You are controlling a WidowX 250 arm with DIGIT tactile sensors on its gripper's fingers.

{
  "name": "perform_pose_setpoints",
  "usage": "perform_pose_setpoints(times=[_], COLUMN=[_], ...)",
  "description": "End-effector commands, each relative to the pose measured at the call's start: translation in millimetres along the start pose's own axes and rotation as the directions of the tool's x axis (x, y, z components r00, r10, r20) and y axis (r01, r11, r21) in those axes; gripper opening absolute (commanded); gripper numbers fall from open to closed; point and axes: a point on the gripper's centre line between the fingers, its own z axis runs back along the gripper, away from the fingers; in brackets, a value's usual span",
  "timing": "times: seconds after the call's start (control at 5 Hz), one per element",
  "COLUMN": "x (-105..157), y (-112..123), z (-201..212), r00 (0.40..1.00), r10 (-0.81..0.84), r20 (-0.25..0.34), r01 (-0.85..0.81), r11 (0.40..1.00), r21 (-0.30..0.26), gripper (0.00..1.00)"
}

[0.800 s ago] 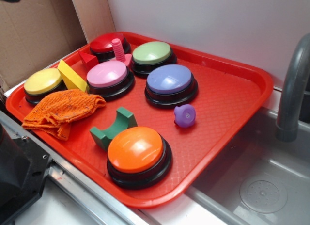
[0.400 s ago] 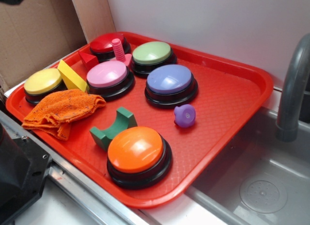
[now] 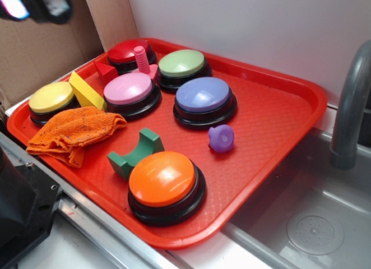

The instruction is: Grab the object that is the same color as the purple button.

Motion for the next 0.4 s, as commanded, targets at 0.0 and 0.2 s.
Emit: perform_pose_setpoints(times=[0.0, 0.2], x=[48, 63], y=[-42, -58], z=[-68, -115], r00=[0.999, 0.999], r10=[0.016, 0.027], r20=[0.043, 0.033], r01=[-0.014, -0.027], r11=[0.998, 1.0], r21=[-0.064, -0.005], gripper=[1.0, 1.0])
